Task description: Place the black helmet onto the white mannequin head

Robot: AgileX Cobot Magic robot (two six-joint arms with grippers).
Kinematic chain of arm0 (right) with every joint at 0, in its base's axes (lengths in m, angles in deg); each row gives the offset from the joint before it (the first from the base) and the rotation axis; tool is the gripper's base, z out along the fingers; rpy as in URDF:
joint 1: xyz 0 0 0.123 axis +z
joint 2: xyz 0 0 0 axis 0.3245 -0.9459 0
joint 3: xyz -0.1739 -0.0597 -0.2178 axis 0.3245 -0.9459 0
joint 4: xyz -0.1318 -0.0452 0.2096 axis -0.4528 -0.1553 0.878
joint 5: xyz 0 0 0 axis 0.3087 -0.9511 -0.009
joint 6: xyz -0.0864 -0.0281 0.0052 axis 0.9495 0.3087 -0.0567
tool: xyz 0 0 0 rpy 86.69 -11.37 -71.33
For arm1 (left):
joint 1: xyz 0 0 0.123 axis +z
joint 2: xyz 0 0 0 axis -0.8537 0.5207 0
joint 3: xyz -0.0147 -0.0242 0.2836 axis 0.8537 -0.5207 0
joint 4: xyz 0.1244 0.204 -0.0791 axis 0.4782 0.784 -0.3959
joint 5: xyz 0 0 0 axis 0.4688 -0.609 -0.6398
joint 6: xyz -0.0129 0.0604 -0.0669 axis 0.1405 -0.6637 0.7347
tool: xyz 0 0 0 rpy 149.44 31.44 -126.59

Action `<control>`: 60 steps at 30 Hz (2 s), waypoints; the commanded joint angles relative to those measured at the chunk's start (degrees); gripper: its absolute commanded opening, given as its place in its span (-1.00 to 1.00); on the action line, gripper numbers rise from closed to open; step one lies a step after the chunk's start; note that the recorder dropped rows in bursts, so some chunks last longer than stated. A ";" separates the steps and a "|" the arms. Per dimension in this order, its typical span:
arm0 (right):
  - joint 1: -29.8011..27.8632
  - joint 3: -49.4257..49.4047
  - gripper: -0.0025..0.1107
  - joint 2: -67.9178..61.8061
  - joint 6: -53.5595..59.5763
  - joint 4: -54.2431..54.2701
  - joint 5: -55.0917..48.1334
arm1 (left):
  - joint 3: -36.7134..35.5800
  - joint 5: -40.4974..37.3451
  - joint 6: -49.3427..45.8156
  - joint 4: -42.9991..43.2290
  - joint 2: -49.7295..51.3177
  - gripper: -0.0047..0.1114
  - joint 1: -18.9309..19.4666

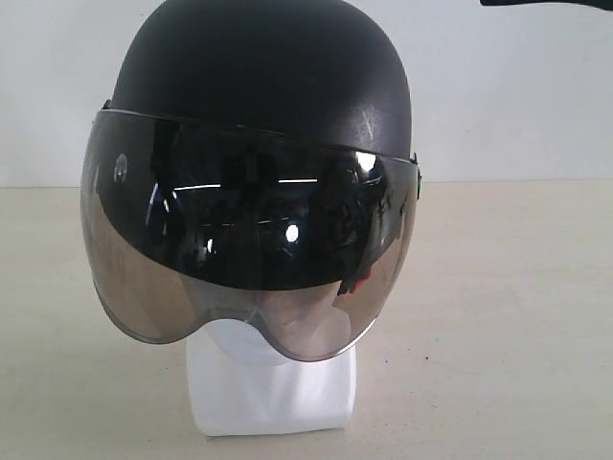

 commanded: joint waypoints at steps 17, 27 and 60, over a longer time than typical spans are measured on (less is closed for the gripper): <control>13.57 0.42 -0.96 2.08 -4.37 5.24 -1.32 | 25.39 30.57 5.99 -0.03 23.37 -0.84 -1.80; 23.47 0.42 -0.96 -2.04 -6.72 2.49 5.90 | 25.39 31.93 6.20 -0.03 24.69 -0.84 -4.24; 27.65 3.82 -0.96 -8.81 -12.51 -3.35 10.47 | 25.39 34.78 -8.08 -0.03 34.13 -0.84 3.70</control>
